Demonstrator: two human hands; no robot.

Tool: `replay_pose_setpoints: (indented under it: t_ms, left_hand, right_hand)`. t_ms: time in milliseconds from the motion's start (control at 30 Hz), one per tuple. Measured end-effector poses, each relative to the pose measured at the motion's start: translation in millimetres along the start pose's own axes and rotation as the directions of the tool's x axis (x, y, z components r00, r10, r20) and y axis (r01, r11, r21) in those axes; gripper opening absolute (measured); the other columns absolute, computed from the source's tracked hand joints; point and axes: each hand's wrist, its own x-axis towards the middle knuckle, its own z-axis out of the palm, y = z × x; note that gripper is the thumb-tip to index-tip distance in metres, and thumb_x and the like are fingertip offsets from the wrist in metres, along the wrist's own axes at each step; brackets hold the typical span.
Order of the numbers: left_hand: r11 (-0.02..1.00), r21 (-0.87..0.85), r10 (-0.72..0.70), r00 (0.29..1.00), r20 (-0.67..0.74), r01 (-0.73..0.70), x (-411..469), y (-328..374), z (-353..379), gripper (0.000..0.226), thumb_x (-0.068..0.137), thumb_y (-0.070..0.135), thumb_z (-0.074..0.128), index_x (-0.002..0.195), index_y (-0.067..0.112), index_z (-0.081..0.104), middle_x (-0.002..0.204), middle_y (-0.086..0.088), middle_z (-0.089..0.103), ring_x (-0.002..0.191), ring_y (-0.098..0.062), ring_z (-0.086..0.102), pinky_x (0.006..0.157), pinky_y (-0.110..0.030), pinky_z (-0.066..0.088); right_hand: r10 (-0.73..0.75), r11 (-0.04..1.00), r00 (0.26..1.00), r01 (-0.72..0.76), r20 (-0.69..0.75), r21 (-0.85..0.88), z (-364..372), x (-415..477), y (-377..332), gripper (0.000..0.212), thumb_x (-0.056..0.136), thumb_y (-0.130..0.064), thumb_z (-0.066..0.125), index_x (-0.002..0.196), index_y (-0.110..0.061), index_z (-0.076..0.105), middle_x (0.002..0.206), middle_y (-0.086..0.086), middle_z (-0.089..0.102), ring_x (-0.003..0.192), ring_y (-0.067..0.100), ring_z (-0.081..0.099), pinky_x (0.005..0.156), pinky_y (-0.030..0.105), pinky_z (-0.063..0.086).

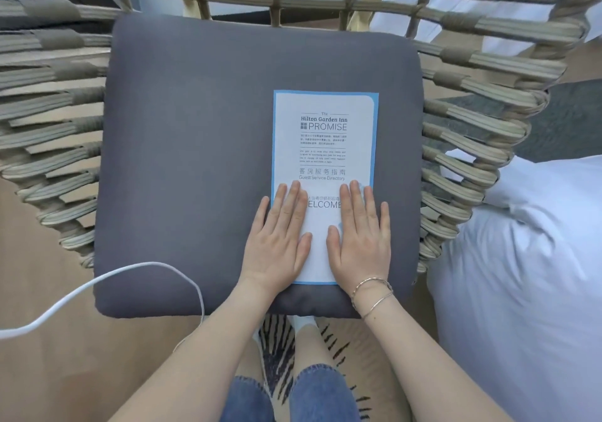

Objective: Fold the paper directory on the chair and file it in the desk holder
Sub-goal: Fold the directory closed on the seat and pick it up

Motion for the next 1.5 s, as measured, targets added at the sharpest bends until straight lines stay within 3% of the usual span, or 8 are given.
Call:
replay_pose_setpoints:
  t_ms: [267, 467, 733, 933, 1067, 1233, 1367, 1500]
  left_hand:
    - [1.0, 0.005, 0.001, 0.998, 0.068, -0.001, 1, 3, -16, 0.063, 0.098, 0.035, 0.026, 0.151, 0.002, 0.021, 0.16, -0.015, 0.017, 0.148, -0.031, 0.015, 0.119, -0.05, 0.016]
    - [0.998, -0.066, 0.018, 0.983, 0.181, -0.006, 10, 4, -70, 0.055, 0.097, 0.023, 0.042, 0.148, 0.003, 0.033, 0.156, -0.017, 0.03, 0.143, -0.034, 0.03, 0.116, -0.047, 0.027]
    - [0.936, -0.251, -0.22, 0.967, 0.131, 0.247, 37, -3, -99, 0.072, 0.086, 0.025, 0.064, 0.148, 0.007, 0.031, 0.146, -0.02, 0.038, 0.131, -0.039, 0.034, 0.106, -0.048, 0.035]
    - [0.705, -0.534, -0.414, 0.882, 0.224, 0.466, 41, 5, -83, 0.07, 0.081, 0.016, 0.064, 0.144, 0.019, 0.033, 0.136, -0.007, 0.031, 0.119, -0.026, 0.03, 0.094, -0.029, 0.034]
    - [0.399, -0.722, -0.488, 0.797, 0.355, 0.566, 46, 5, -91, 0.069, 0.074, 0.004, 0.062, 0.133, 0.036, 0.045, 0.118, 0.007, 0.035, 0.1, -0.005, 0.05, 0.068, 0.0, 0.038]
    - [0.107, -0.861, -0.387, 0.818, 0.425, 0.498, 50, -5, -127, 0.067, 0.068, -0.012, 0.061, 0.121, 0.029, 0.061, 0.121, 0.009, 0.063, 0.108, -0.017, 0.062, 0.076, -0.021, 0.056]
    - [0.014, -0.886, -0.344, 0.834, 0.431, 0.464, 52, -4, -182, 0.064, 0.066, -0.01, 0.066, 0.117, 0.03, 0.066, 0.126, -0.002, 0.065, 0.107, -0.023, 0.067, 0.087, -0.044, 0.058]
    - [-0.029, -0.916, -0.33, 0.861, 0.387, 0.4, 47, 11, -262, 0.061, 0.069, -0.012, 0.067, 0.114, 0.029, 0.068, 0.124, -0.003, 0.067, 0.1, -0.019, 0.069, 0.076, -0.033, 0.059]
  right_hand:
    - [0.019, 1.0, 0.997, -0.019, 0.07, 0.007, -17, 2, -6, 0.064, 0.092, -0.033, 0.038, 0.152, -0.014, 0.027, 0.16, 0.005, 0.027, 0.149, 0.024, 0.019, 0.121, 0.044, 0.007]
    - [0.039, 0.975, 0.984, -0.076, 0.174, 0.211, -70, 11, -8, 0.073, 0.085, -0.033, 0.059, 0.151, -0.022, 0.031, 0.159, 0.0, 0.03, 0.148, 0.021, 0.022, 0.121, 0.045, 0.017]
    - [0.229, 0.94, 0.946, -0.276, 0.231, 0.2, -100, 35, -4, 0.088, 0.081, -0.049, 0.064, 0.152, -0.037, 0.014, 0.153, 0.013, 0.029, 0.134, 0.035, 0.032, 0.106, 0.046, 0.036]
    - [0.314, 0.898, 0.902, -0.383, 0.295, 0.215, -85, 40, -18, 0.089, 0.078, -0.048, 0.068, 0.152, -0.035, 0.018, 0.138, 0.017, 0.028, 0.117, 0.039, 0.036, 0.099, 0.043, 0.038]
    - [0.338, 0.759, 0.881, -0.463, 0.331, 0.458, -87, 43, -17, 0.083, 0.077, -0.025, 0.075, 0.148, -0.028, 0.032, 0.128, 0.015, 0.032, 0.107, 0.028, 0.042, 0.102, 0.025, 0.031]
    - [0.353, 0.504, 0.843, -0.537, 0.406, 0.676, -119, 47, -7, 0.069, 0.074, -0.006, 0.076, 0.136, -0.025, 0.05, 0.108, 0.009, 0.068, 0.09, 0.016, 0.066, 0.089, 0.033, 0.054]
    - [0.318, 0.421, 0.863, -0.5, 0.392, 0.757, -172, 46, -11, 0.061, 0.075, -0.001, 0.076, 0.129, -0.023, 0.056, 0.089, -0.003, 0.066, 0.073, 0.002, 0.062, 0.064, 0.011, 0.052]
    - [0.272, 0.193, 0.87, -0.468, 0.411, 0.862, -258, 50, -30, 0.057, 0.078, 0.011, 0.069, 0.126, -0.018, 0.058, 0.097, 0.014, 0.071, 0.087, 0.027, 0.067, 0.083, 0.046, 0.057]
